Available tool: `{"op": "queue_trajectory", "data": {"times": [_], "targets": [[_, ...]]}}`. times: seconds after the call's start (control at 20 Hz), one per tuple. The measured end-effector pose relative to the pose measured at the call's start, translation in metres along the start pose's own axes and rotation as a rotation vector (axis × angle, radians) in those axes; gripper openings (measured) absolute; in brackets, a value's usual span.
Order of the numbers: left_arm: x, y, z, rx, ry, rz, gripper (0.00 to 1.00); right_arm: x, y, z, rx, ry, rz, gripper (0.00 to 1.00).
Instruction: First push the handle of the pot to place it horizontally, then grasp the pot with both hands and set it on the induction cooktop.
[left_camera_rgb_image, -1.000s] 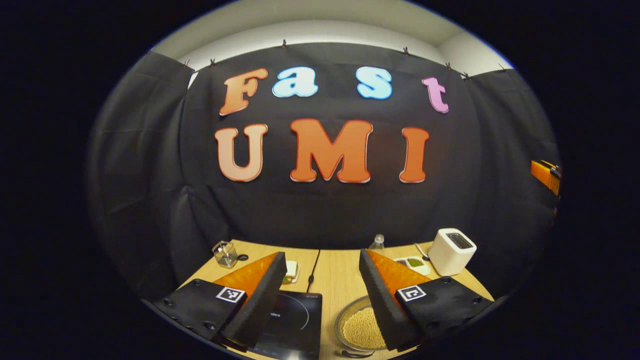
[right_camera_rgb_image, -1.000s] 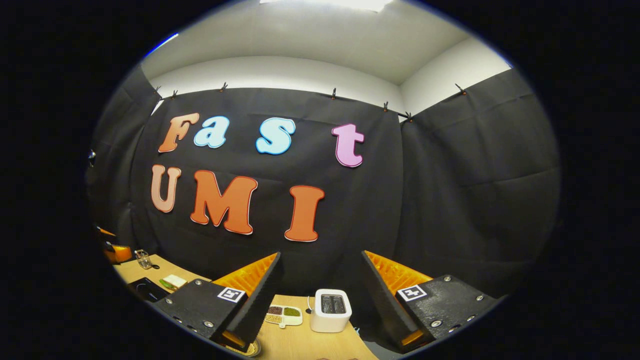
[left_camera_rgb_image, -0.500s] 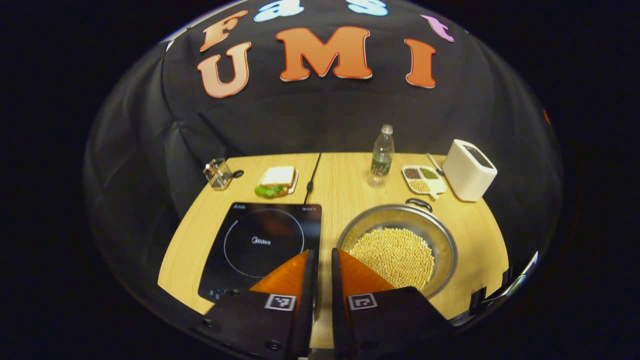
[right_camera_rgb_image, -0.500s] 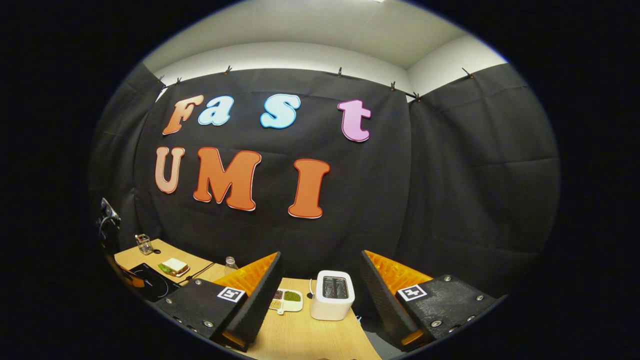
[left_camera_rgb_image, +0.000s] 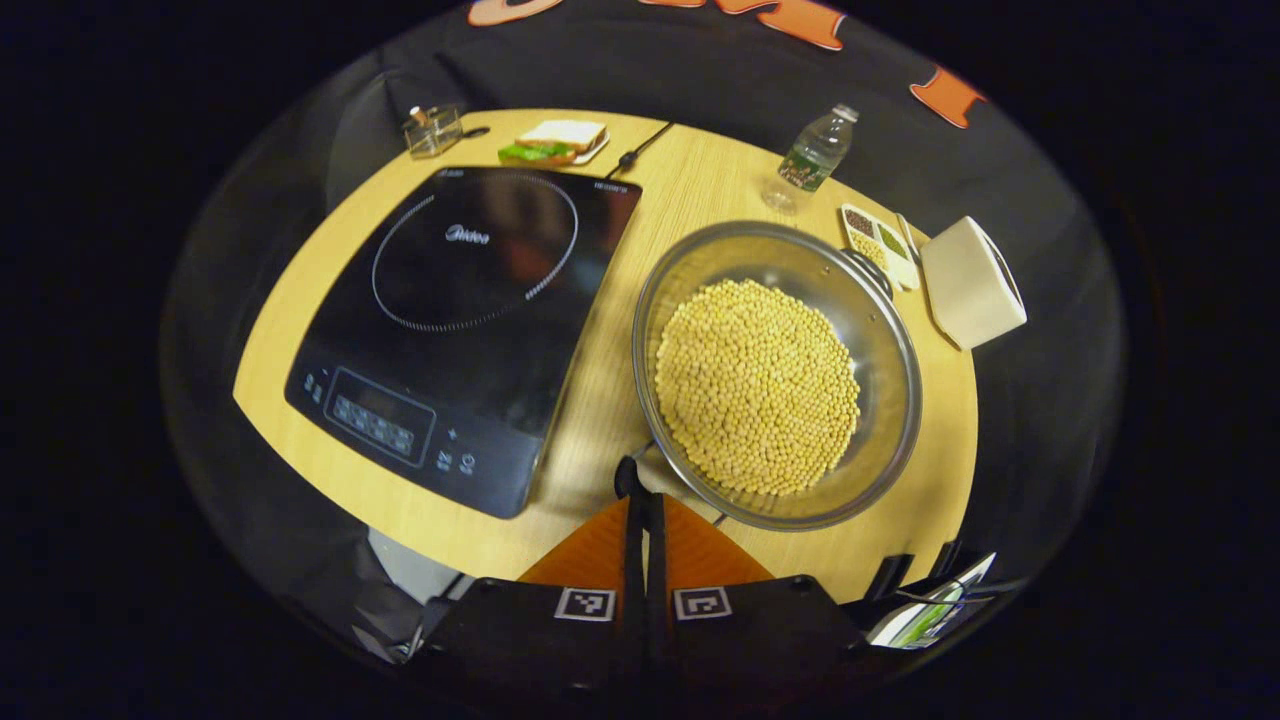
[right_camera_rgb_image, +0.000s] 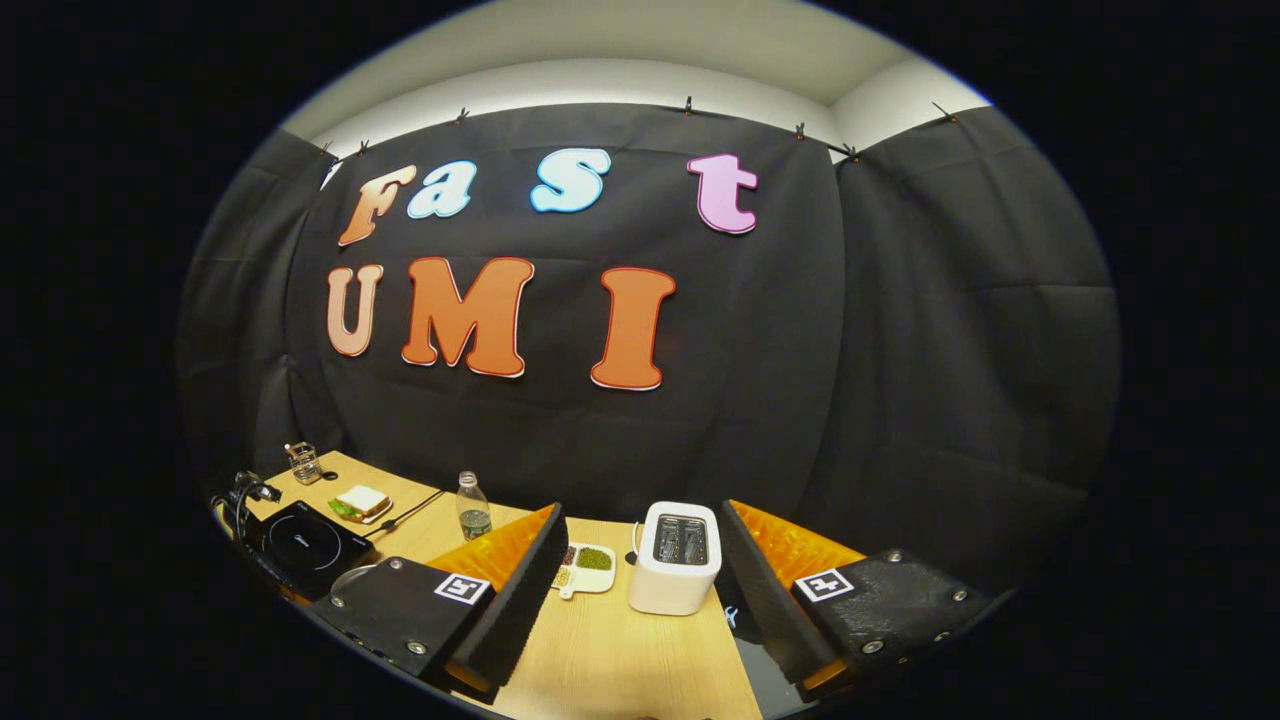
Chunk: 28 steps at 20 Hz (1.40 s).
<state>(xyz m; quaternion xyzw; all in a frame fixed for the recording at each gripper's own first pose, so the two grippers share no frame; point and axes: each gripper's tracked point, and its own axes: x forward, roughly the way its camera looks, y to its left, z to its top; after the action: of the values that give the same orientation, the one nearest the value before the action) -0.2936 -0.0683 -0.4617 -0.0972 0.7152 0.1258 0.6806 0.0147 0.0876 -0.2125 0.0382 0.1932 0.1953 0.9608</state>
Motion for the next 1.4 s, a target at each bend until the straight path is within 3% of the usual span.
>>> {"op": "queue_trajectory", "data": {"times": [0.35,0.5,0.9,1.4], "targets": [[0.008,-0.006,-0.02,-0.132,0.075,-0.007,0.08,0.0,0.009,-0.044,-0.009,0.106,0.069,0.96],[0.008,-0.029,-0.035,-0.23,0.172,-0.107,0.05,-0.001,0.011,-0.06,-0.004,0.15,0.069,0.96],[0.035,-0.037,-0.038,-0.228,0.259,-0.118,0.08,-0.003,0.028,-0.091,0.021,0.25,0.047,0.96],[0.051,-0.005,-0.006,-0.118,0.184,0.012,0.08,0.004,0.078,-0.111,0.063,0.34,0.104,0.96]]}}
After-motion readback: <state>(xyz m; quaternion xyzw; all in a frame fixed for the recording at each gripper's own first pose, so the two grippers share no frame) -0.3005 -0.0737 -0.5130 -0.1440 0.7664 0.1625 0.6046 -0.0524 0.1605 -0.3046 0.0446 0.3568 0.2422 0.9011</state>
